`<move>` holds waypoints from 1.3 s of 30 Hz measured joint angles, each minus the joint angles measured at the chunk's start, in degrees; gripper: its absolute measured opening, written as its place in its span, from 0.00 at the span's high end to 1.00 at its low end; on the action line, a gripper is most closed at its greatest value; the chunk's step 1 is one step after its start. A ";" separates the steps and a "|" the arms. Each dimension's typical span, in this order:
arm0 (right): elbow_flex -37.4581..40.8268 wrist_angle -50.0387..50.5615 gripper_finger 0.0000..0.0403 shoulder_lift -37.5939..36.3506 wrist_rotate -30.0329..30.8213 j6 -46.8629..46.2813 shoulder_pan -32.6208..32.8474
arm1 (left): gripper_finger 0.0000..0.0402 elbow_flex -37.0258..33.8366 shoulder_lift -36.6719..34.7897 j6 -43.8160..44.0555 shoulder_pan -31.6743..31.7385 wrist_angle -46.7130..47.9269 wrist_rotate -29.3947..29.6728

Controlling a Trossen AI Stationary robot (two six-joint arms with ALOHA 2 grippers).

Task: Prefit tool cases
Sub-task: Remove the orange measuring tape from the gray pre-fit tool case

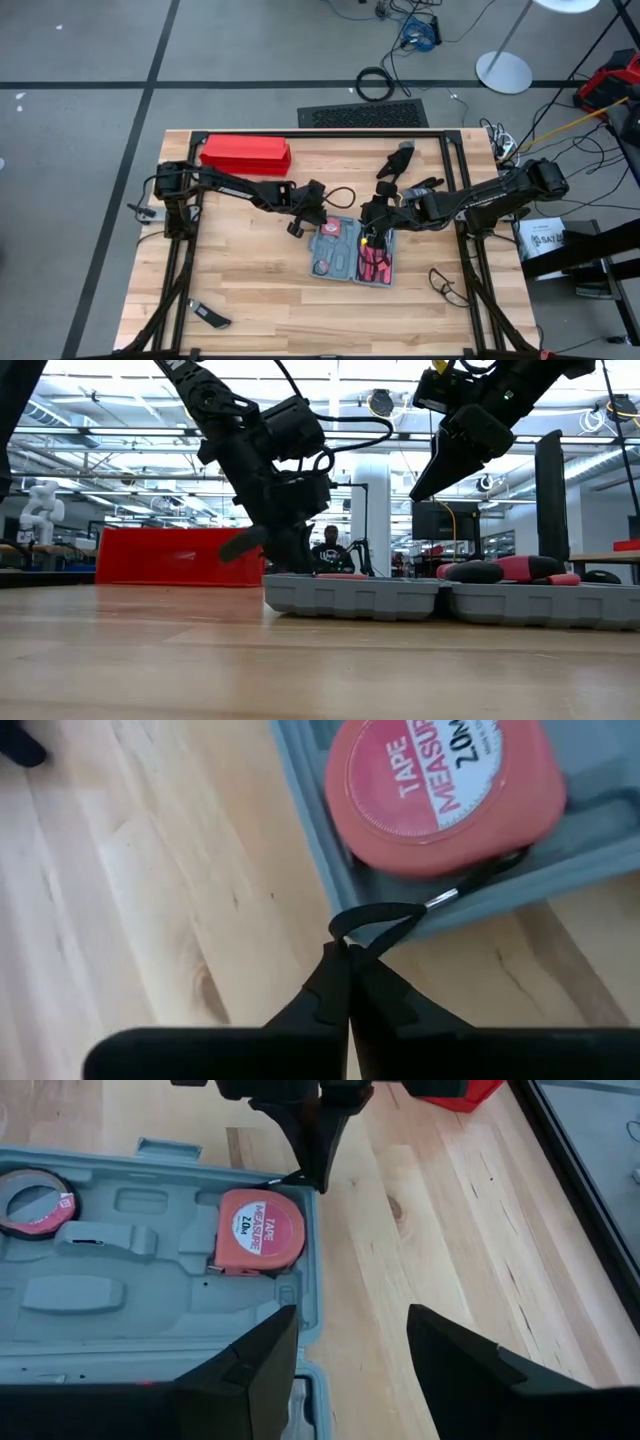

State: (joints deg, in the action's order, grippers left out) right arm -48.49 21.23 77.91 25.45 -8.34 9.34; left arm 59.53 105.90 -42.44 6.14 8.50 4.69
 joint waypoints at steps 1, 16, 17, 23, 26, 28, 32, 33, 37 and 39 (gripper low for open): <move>0.00 0.00 0.54 0.02 0.00 -0.02 0.00 | 0.99 0.00 -0.03 0.02 -0.29 0.13 1.02; -0.02 0.06 0.54 0.02 0.02 -0.66 0.00 | 1.00 0.87 -14.87 4.16 -3.67 0.11 4.64; -0.02 0.08 0.54 0.02 0.04 -0.66 0.00 | 1.00 0.87 -15.81 4.62 -3.71 -0.03 4.68; -0.02 0.18 0.54 0.02 0.02 -1.45 0.00 | 1.00 0.87 -18.09 6.14 -3.70 0.08 5.44; 0.00 0.41 0.54 0.02 0.01 -1.51 0.02 | 1.00 0.88 -18.03 6.04 -3.87 0.59 7.11; 0.00 0.53 0.54 0.02 0.02 -1.51 0.00 | 1.00 0.90 -18.26 4.93 -4.11 2.12 12.19; 0.03 0.48 0.54 0.02 0.02 -1.51 0.00 | 1.00 0.95 -21.29 4.70 -4.40 9.54 20.19; 0.07 0.55 0.54 0.02 0.02 -1.51 0.02 | 1.00 0.95 -22.23 5.75 -4.40 12.74 21.32; 0.35 0.32 0.54 0.02 0.02 -1.51 0.01 | 1.00 0.92 -24.73 12.19 -4.40 21.99 22.79; 0.73 -0.04 0.54 0.02 0.02 -1.51 0.01 | 1.00 0.92 -25.43 15.59 -4.65 25.11 22.73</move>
State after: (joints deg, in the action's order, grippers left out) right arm -47.76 21.20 77.93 25.47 -9.85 9.35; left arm 60.45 80.47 -26.85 1.49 33.61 27.43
